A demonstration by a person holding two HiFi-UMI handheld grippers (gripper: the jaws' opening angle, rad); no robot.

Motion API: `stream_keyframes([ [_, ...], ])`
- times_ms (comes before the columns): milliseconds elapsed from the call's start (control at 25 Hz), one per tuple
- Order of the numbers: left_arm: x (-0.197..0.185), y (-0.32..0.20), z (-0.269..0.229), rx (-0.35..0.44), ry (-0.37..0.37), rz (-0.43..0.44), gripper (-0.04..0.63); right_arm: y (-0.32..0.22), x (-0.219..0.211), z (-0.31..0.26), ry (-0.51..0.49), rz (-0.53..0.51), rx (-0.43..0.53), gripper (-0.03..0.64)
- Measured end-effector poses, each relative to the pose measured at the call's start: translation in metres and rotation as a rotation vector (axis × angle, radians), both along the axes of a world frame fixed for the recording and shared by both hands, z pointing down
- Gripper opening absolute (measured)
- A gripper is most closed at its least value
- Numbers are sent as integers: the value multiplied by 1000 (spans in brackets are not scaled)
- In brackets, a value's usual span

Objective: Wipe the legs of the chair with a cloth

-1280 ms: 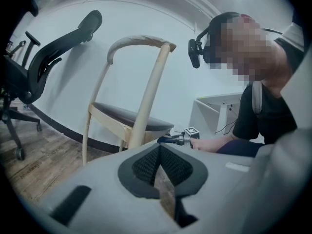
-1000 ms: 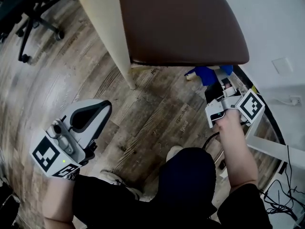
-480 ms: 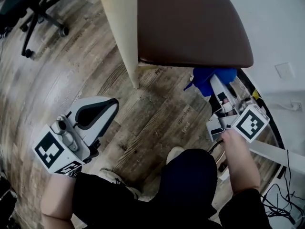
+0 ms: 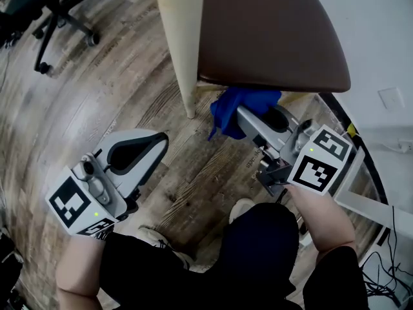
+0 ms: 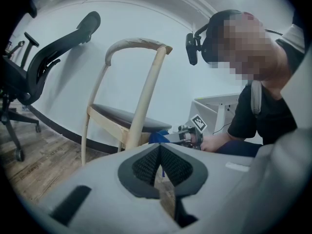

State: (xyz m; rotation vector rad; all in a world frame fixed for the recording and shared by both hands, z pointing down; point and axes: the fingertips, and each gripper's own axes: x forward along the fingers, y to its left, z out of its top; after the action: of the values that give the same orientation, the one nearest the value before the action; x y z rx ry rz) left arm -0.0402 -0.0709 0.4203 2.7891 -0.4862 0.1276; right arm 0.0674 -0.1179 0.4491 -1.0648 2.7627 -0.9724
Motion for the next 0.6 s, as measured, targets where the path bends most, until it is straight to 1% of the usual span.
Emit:
stream_keyframes([
  [200, -2, 1, -2, 1, 4, 0, -3, 1, -46, 1, 13, -136, 20, 61],
  [320, -3, 1, -3, 0, 6, 1, -3, 1, -65, 7, 27, -192, 24, 61],
  [400, -3, 1, -3, -1, 6, -1, -3, 1, -71, 12, 25, -210, 17, 61],
  [600, -4, 2, -3, -6, 12, -5, -3, 2, -73, 18, -7, -216, -3, 61],
])
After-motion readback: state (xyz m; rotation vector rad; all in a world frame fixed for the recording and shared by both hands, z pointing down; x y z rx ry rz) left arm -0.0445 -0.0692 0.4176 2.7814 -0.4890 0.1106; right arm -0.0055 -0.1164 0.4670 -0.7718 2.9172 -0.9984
